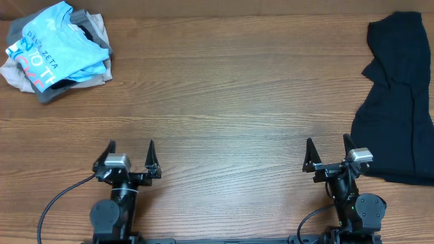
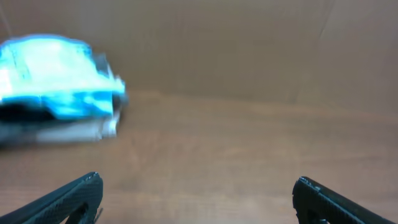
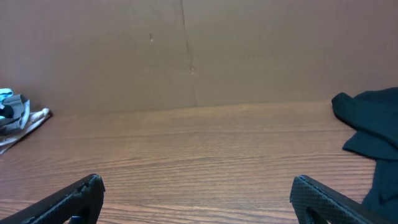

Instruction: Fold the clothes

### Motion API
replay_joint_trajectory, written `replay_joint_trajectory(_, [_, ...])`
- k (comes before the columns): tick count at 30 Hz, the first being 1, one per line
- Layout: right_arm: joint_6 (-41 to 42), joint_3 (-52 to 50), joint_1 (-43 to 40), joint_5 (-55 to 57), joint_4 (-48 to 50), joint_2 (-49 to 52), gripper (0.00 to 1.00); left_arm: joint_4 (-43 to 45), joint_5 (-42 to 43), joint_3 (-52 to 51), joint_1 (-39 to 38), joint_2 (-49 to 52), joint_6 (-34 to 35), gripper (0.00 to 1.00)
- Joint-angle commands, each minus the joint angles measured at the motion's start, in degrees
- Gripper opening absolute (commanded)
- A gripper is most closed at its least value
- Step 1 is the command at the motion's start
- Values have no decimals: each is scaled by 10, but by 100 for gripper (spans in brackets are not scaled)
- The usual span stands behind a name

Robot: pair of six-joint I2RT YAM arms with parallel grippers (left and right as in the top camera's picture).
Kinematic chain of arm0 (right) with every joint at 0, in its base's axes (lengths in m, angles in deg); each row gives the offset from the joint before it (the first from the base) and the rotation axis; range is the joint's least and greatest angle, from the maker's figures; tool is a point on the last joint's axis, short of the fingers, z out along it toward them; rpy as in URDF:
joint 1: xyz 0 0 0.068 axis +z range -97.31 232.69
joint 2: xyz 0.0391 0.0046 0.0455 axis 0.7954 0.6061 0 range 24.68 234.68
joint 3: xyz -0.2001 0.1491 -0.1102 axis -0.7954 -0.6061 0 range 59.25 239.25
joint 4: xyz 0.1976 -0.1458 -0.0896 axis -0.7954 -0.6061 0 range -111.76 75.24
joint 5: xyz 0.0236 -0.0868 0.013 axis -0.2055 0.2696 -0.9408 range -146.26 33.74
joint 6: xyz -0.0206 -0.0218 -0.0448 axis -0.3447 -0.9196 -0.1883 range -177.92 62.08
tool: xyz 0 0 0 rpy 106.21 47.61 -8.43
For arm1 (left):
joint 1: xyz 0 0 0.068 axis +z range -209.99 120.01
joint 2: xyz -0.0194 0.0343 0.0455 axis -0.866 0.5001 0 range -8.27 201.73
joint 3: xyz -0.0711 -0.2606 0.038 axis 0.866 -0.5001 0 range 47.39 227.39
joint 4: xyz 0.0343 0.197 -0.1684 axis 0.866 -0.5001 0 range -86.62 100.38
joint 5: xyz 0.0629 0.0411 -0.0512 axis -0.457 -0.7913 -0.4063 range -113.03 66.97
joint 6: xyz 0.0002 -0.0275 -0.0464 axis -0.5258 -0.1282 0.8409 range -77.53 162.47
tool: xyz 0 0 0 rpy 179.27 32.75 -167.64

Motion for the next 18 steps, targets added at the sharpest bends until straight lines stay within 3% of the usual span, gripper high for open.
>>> replay_joint_trajectory(1, [-2, -6, -5, -2, 2, -7, 100, -14, -2, -6, -4, -7, -3, 100])
replay_joint_trajectory(18, [-2, -6, -5, -2, 2, -7, 100, -15, -6, -6, -3, -7, -2, 100])
